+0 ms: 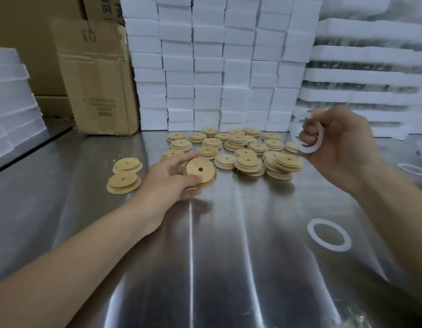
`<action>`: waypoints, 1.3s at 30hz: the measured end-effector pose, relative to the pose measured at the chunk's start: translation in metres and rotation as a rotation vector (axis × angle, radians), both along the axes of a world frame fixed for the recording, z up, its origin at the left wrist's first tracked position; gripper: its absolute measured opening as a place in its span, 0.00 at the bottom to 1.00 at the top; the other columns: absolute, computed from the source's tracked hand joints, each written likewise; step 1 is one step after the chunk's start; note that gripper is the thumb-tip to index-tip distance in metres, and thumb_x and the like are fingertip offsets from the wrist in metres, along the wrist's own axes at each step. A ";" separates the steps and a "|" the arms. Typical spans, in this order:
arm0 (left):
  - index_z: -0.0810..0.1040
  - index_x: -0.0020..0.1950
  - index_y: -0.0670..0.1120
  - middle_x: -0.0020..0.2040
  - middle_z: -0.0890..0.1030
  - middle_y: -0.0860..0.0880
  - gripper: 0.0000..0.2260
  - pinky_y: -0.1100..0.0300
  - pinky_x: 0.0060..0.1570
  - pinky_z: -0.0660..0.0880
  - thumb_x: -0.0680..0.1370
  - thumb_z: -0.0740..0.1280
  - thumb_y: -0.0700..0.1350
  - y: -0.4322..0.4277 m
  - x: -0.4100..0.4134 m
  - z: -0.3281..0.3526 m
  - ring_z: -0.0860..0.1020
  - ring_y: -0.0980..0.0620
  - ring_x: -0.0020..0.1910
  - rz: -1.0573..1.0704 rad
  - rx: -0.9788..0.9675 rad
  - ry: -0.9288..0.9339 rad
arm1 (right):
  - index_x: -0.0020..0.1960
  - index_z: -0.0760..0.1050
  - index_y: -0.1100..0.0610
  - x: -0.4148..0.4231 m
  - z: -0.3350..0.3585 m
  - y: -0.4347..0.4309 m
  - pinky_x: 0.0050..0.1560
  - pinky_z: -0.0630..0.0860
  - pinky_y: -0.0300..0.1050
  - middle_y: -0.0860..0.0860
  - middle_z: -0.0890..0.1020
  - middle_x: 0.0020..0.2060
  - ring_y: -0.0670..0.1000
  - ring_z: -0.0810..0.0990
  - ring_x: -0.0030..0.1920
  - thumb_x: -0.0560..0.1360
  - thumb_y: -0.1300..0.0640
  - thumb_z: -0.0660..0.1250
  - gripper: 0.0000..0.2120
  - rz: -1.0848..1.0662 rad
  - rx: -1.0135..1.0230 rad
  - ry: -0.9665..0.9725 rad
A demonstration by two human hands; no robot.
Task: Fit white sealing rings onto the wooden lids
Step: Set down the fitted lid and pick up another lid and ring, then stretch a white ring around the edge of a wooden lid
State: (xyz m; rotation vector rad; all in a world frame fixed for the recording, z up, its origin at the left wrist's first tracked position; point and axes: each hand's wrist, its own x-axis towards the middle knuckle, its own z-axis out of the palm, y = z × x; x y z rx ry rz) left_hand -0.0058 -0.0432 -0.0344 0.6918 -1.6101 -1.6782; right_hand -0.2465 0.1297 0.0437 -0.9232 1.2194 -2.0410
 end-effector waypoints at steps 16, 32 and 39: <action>0.85 0.65 0.53 0.59 0.88 0.49 0.16 0.51 0.56 0.85 0.79 0.73 0.39 0.016 -0.005 -0.005 0.87 0.50 0.57 -0.180 -0.135 -0.083 | 0.46 0.83 0.59 0.058 -0.068 -0.036 0.32 0.70 0.31 0.52 0.84 0.33 0.45 0.78 0.32 0.77 0.62 0.76 0.03 0.136 0.294 0.599; 0.82 0.71 0.58 0.64 0.84 0.58 0.15 0.57 0.66 0.77 0.87 0.66 0.46 0.016 -0.003 -0.015 0.80 0.60 0.65 -0.077 -0.709 -0.219 | 0.43 0.82 0.53 0.059 -0.079 -0.039 0.45 0.75 0.38 0.47 0.86 0.39 0.50 0.83 0.42 0.77 0.54 0.77 0.07 -0.040 0.285 0.821; 0.80 0.72 0.58 0.63 0.83 0.64 0.17 0.74 0.62 0.69 0.87 0.62 0.42 0.020 -0.002 -0.011 0.78 0.66 0.65 -0.066 -0.899 -0.226 | 0.46 0.77 0.46 0.062 -0.079 -0.036 0.42 0.72 0.28 0.40 0.82 0.43 0.45 0.82 0.45 0.75 0.52 0.79 0.10 -0.168 0.226 1.027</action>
